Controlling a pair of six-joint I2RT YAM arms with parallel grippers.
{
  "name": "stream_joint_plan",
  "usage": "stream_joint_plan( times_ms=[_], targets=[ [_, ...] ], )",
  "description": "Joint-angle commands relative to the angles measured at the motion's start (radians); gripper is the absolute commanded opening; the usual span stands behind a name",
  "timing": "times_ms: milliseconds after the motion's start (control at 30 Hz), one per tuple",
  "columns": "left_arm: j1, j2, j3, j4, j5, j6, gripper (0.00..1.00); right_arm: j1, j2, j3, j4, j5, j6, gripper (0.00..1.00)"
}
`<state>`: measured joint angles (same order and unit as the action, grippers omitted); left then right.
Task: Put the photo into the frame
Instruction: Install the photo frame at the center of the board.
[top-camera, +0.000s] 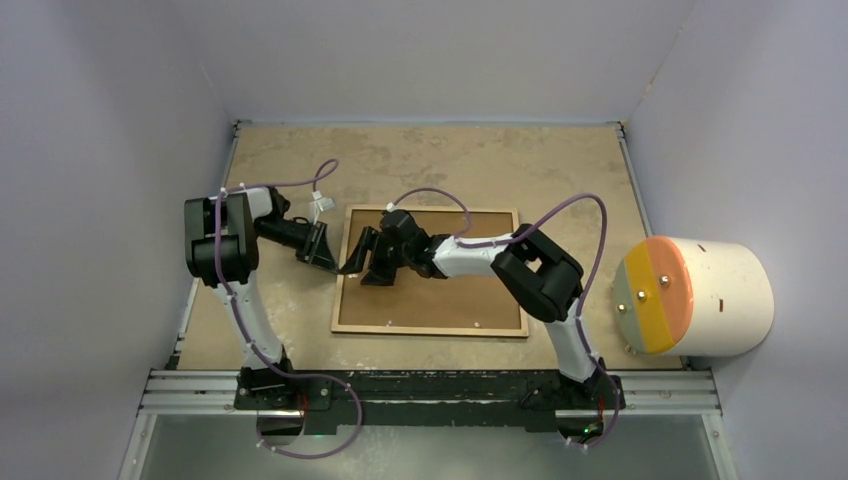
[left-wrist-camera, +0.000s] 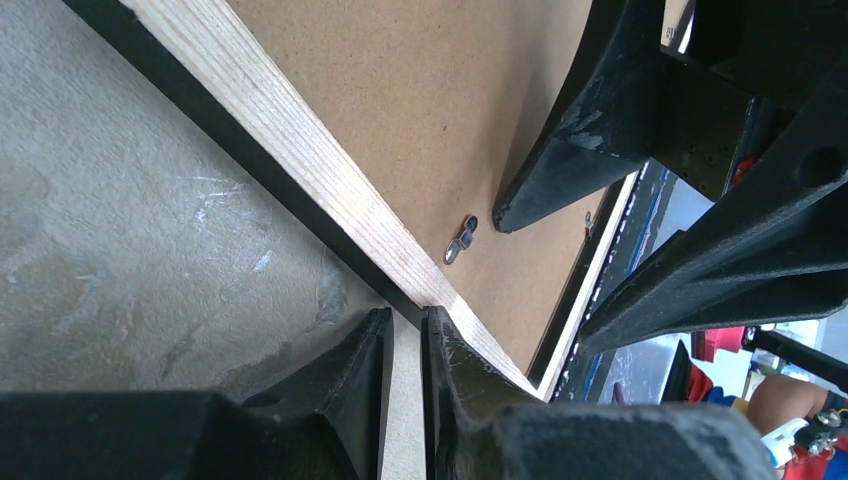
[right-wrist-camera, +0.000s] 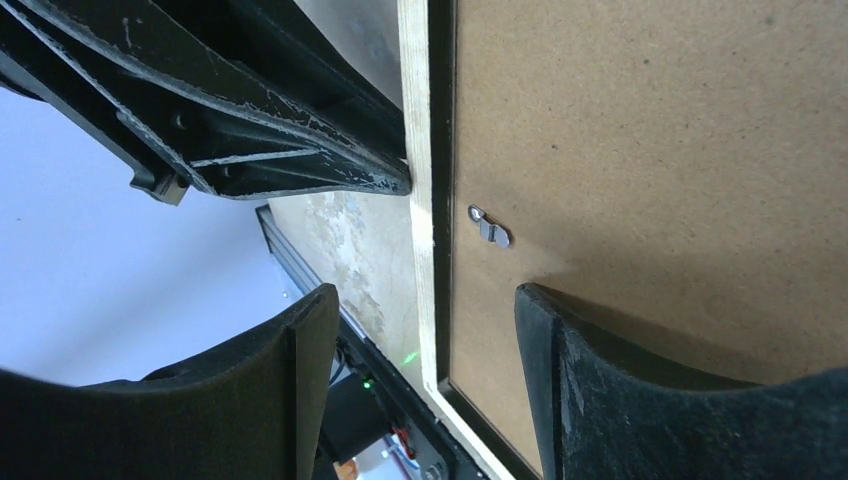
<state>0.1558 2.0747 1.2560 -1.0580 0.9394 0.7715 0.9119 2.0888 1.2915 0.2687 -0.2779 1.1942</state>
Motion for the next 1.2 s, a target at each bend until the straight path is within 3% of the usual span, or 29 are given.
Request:
stream_joint_plan(
  times_ms=[0, 867, 1167],
  targets=[
    [-0.006, 0.001, -0.024, 0.093, -0.044, 0.031, 0.18, 0.002, 0.017, 0.048, 0.020, -0.028, 0.021, 0.67],
    [-0.007, 0.001, -0.041, 0.085, -0.056, 0.064, 0.16, 0.003, 0.061, 0.127, -0.055, 0.087, -0.051, 0.63],
    [-0.006, -0.005, -0.043, 0.082, -0.060, 0.070, 0.16, 0.002, 0.093, 0.139, -0.023, 0.065, -0.051, 0.63]
  ],
)
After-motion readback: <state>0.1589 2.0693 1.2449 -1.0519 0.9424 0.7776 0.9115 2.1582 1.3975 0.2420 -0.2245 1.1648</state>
